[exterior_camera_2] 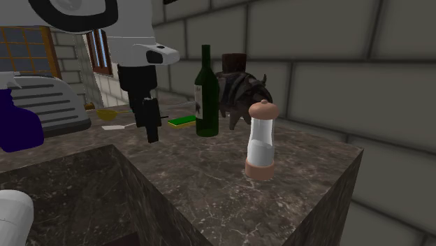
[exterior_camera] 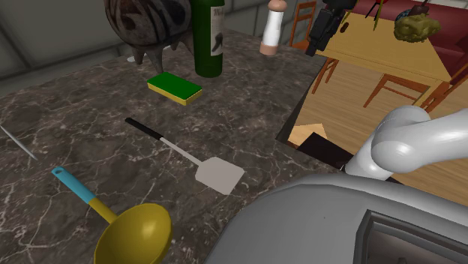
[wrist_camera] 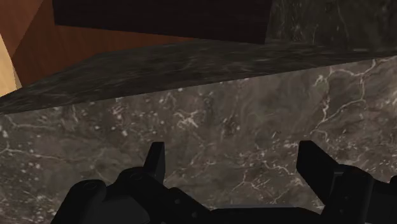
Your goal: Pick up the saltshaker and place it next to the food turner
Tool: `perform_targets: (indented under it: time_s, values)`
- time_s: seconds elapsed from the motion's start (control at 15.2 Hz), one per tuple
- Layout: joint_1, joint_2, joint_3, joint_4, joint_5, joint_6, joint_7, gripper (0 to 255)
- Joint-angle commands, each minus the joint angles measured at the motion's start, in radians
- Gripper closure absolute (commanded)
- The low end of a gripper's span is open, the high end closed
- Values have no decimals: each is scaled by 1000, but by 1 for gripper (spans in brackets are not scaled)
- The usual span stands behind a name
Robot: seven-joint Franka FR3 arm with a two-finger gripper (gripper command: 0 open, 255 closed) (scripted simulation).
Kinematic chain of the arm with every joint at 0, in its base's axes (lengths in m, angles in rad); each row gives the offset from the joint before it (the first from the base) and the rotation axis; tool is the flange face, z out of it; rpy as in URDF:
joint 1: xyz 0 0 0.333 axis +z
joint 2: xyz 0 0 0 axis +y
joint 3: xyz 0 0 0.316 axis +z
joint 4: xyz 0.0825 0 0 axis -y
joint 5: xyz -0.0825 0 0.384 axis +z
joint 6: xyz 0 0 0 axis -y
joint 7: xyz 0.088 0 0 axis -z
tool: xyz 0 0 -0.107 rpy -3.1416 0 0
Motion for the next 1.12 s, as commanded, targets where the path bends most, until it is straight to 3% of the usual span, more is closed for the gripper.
perform_targets:
  time_s: [0.0, 0.59, 1.06]
  values:
    - [0, 0, 0, 0, 0, 0, 0, 0]
    - [-19, 321, -79, 306, -72, 14, -117, 0]
    - [-29, 586, -131, 623, -92, -34, -204, 0]
